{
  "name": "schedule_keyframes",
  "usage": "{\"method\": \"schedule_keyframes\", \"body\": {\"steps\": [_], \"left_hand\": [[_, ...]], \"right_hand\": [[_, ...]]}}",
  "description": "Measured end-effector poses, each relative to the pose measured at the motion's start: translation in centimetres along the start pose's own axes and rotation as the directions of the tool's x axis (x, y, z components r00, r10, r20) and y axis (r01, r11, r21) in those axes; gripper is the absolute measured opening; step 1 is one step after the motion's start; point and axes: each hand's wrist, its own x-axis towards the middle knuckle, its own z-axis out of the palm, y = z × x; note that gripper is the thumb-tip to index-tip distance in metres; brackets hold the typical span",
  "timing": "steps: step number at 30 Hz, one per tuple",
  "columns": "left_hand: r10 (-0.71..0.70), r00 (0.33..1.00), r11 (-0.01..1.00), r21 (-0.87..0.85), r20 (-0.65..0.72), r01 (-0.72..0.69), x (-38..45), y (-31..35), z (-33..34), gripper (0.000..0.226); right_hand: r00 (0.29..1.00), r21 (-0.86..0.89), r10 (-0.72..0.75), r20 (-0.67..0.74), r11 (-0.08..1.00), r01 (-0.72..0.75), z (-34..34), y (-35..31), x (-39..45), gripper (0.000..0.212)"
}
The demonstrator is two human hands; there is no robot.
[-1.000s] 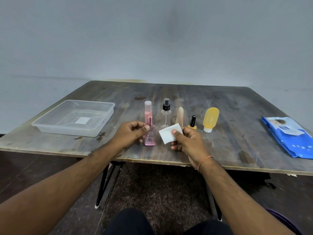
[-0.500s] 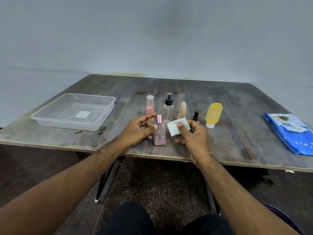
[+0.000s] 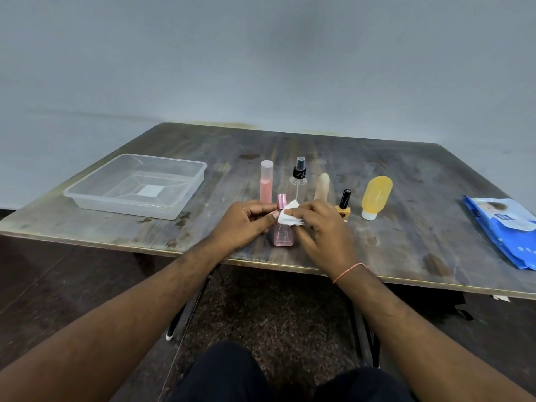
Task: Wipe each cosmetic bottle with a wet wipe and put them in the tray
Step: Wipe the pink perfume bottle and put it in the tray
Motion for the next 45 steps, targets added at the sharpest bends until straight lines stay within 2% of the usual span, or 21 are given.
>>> {"method": "schedule_keyframes", "body": {"steps": [3, 7, 9, 14, 17, 21, 26, 30, 33, 36, 41, 45], "left_hand": [[0.0, 1.0, 1.0, -0.004, -0.019, 0.0, 0.0, 0.1, 0.1, 0.027], [-0.017, 1.0, 0.999, -0.03, -0.026, 0.016, 0.0, -0.1, 0.0, 0.029], [-0.024, 0.999, 0.999, -0.049, -0.029, 0.022, 0.1, -0.2, 0.0, 0.028], [-0.052, 0.999, 0.998, -0.025, 0.013, 0.052, 0.2, -0.1, 0.2, 0.026], [-0.023, 0.999, 0.998, 0.055, 0.043, 0.021, 0.2, 0.0, 0.3, 0.023], [-0.031, 0.999, 0.999, 0.037, 0.027, 0.03, 0.1, 0.0, 0.2, 0.024], [-0.088, 0.996, 0.995, -0.051, -0.018, 0.087, 0.2, 0.1, 0.1, 0.027], [-0.094, 0.995, 0.995, -0.042, -0.021, 0.093, 0.1, 0.1, 0.2, 0.026], [-0.085, 0.996, 0.996, -0.016, 0.013, 0.086, 0.3, -0.1, 0.2, 0.019], [-0.069, 0.997, 0.998, -0.006, 0.026, 0.069, 0.3, -0.1, 0.2, 0.019], [-0.047, 0.999, 0.999, 0.01, -0.026, 0.047, 0.2, -0.2, 0.2, 0.021], [-0.043, 0.998, 0.998, 0.039, -0.04, 0.045, 0.4, -0.5, 0.2, 0.028]], "right_hand": [[0.997, -0.031, -0.058, 0.046, 0.998, 0.059, 0.0, 0.2, -0.4, 0.02], [0.951, -0.05, -0.196, 0.238, 0.976, 0.213, 0.0, 0.0, -1.1, 0.019], [0.95, -0.07, -0.204, 0.236, 0.971, 0.226, 0.1, -0.1, -1.1, 0.019], [0.998, -0.026, -0.061, 0.018, 0.998, 0.061, 0.0, 0.2, -0.7, 0.018], [0.999, 0.024, 0.028, -0.037, 0.999, -0.027, 0.1, 0.3, -0.2, 0.018], [0.998, 0.095, 0.066, 0.005, 0.993, -0.066, -0.1, 0.2, -0.1, 0.022], [0.981, 0.096, -0.056, 0.183, 0.995, 0.039, -0.6, -0.4, -0.8, 0.021], [0.989, 0.13, 0.126, 0.083, 0.982, -0.136, -0.5, -0.1, -0.5, 0.015], [0.969, 0.161, 0.245, 0.036, 0.956, -0.247, -0.4, 0.3, -0.2, 0.031], [0.967, 0.203, 0.242, 0.076, 0.946, -0.253, -0.4, 0.3, 0.1, 0.036], [0.969, 0.196, 0.19, 0.158, 0.956, -0.219, -0.5, -0.5, -0.4, 0.022], [0.961, 0.19, 0.267, 0.077, 0.942, -0.277, -0.3, -0.1, -0.4, 0.02]]}}
